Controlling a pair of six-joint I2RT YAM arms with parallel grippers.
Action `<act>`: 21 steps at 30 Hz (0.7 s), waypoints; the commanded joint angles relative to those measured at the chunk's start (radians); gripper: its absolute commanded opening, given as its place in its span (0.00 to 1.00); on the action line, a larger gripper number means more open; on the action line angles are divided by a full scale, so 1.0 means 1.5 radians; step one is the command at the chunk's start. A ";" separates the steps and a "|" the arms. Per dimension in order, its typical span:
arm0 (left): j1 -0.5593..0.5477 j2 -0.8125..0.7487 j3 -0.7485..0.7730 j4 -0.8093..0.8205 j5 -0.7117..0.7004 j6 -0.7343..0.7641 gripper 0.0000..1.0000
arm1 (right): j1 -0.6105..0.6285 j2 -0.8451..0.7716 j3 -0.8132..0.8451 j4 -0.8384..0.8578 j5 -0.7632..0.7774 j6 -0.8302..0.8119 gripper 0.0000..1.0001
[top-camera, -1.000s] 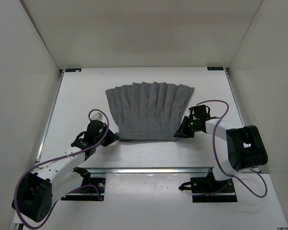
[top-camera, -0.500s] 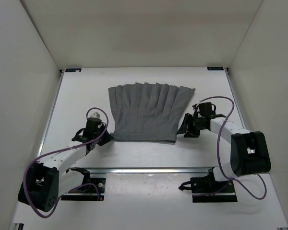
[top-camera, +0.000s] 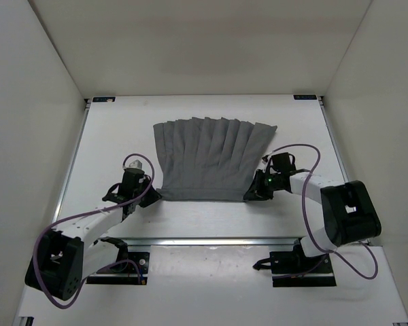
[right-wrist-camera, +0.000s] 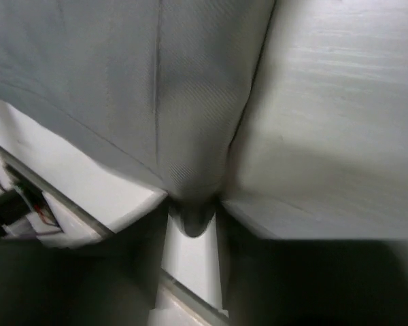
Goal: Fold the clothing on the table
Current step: Fold the skirt
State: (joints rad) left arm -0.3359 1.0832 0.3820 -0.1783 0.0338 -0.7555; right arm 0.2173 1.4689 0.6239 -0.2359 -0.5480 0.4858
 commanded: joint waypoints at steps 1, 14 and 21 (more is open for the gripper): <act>0.000 -0.009 -0.017 0.022 0.007 0.003 0.00 | 0.015 0.030 -0.013 0.030 0.002 0.014 0.05; 0.017 0.007 0.379 -0.093 0.019 0.086 0.00 | -0.057 -0.076 0.363 -0.247 0.083 -0.117 0.01; 0.014 -0.044 0.566 -0.159 0.004 0.115 0.00 | -0.070 -0.148 0.542 -0.323 0.056 -0.136 0.00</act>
State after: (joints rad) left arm -0.3099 1.0817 1.1576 -0.3412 0.0776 -0.6228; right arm 0.1295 1.3117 1.3739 -0.6201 -0.4541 0.3126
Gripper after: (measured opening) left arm 0.012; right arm 0.027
